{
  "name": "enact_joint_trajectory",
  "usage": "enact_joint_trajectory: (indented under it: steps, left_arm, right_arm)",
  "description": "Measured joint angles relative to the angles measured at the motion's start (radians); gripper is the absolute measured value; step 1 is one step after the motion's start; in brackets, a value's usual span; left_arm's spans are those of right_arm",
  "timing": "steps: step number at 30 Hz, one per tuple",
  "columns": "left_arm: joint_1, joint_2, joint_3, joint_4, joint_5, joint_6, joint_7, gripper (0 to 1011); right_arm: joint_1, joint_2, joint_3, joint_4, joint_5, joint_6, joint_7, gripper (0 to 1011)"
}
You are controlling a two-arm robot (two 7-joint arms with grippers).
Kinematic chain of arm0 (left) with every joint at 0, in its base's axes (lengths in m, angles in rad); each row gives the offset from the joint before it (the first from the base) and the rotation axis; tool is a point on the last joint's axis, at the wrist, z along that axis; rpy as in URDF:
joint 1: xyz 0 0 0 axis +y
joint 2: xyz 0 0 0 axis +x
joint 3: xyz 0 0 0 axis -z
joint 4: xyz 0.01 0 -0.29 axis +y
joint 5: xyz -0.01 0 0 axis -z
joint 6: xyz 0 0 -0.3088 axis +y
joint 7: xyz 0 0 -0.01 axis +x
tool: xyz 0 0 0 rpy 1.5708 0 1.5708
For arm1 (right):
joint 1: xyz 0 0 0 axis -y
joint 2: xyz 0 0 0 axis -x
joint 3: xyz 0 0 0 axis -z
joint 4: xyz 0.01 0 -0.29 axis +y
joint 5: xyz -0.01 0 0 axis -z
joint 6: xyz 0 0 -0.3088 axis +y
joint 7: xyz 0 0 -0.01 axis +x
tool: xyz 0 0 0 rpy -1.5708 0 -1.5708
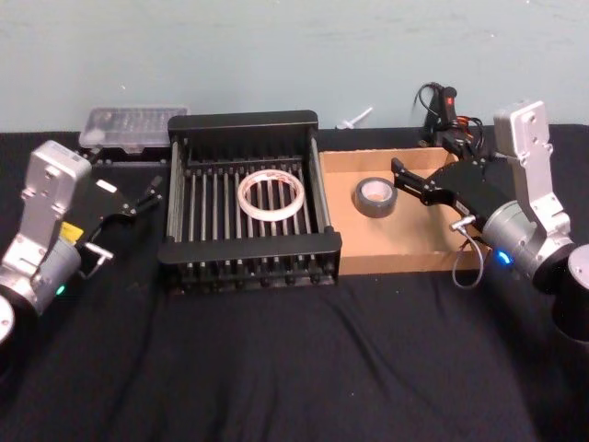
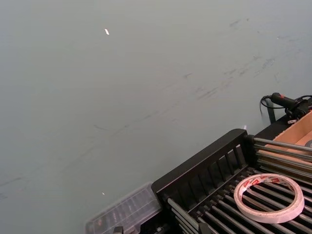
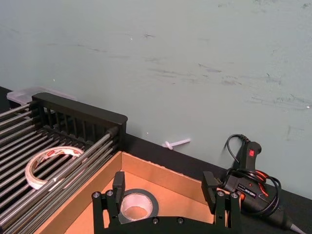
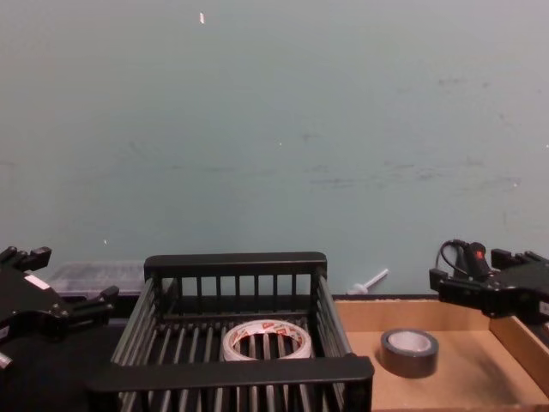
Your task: Pick up the white tape and place it into the black box , Pick up the silver tape and place it into the brown box.
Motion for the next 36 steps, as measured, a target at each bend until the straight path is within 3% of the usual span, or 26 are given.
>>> enact_joint_trajectory:
  steps: [7,36]
  left_arm:
    - [0.000,0.000,0.000,0.000,0.000,0.000,0.000,1001]
    - [0.000,0.000,0.000,0.000,0.000,0.000,0.000,1001]
  right_arm:
    - [-0.019,-0.004,0.015,-0.007,-0.011,-0.022,0.015,1002]
    - [-0.014,-0.004,0.011,-0.004,-0.009,-0.018,0.012,1002]
